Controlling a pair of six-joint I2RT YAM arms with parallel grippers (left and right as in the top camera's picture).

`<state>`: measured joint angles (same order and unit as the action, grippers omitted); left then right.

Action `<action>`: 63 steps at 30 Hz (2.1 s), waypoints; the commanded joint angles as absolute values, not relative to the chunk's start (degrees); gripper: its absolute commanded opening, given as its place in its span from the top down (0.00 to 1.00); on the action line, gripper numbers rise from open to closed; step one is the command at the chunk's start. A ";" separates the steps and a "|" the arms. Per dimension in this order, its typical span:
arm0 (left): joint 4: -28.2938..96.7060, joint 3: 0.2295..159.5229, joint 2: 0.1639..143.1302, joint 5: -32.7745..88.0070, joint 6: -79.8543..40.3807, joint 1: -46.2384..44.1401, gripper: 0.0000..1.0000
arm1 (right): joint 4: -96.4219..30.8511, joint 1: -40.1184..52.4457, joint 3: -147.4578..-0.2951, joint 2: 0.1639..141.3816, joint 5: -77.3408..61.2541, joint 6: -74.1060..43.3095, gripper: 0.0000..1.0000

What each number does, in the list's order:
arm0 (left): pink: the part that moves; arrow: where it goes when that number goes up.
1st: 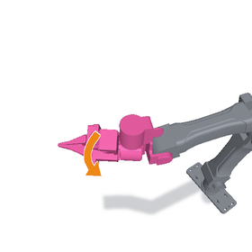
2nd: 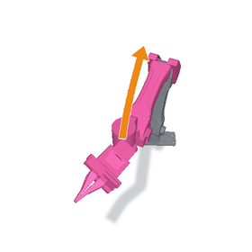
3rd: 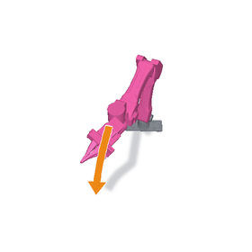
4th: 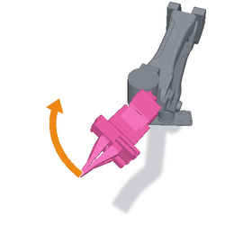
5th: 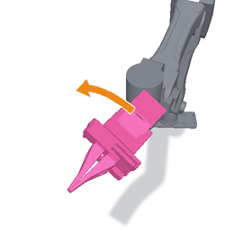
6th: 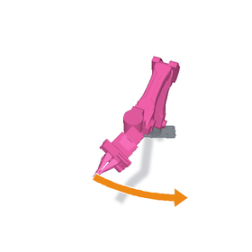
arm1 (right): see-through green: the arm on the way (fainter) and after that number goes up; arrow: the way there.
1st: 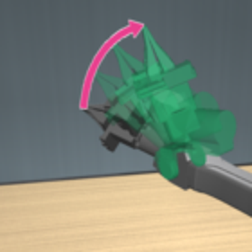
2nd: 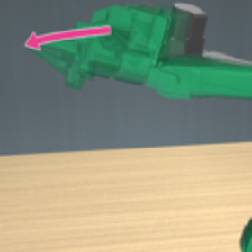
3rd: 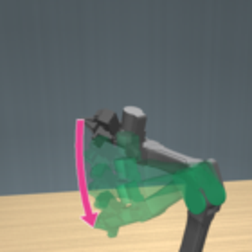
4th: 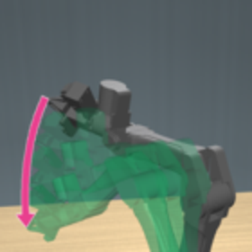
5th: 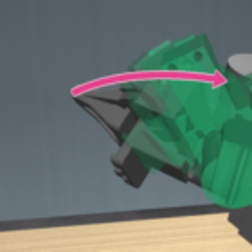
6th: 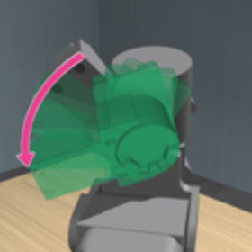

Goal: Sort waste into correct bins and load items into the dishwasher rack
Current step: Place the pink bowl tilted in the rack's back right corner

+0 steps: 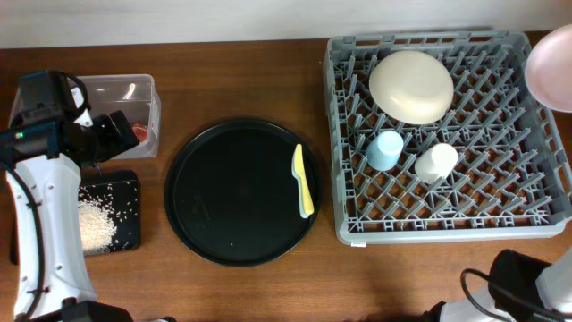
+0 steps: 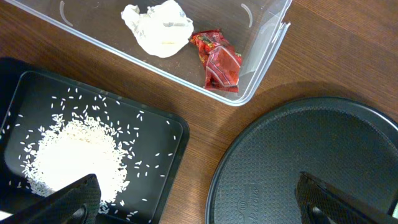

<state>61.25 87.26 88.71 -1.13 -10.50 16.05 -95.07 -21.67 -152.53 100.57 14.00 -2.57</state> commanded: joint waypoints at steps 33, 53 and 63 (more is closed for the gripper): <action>61.21 87.96 87.79 -1.50 -10.61 16.21 0.01 | -13.41 -2.68 -78.70 105.54 71.79 13.76 0.96; 61.21 87.96 87.79 -1.50 -10.61 16.21 0.01 | -5.26 -6.46 -74.52 109.89 64.53 27.05 0.96; 61.21 87.96 87.79 -1.50 -10.61 16.21 0.01 | -4.51 -6.83 -73.12 110.00 63.35 26.46 0.96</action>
<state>61.28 87.26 88.71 -1.13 -10.50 16.05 -3.46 -6.94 -74.74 109.34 67.00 29.36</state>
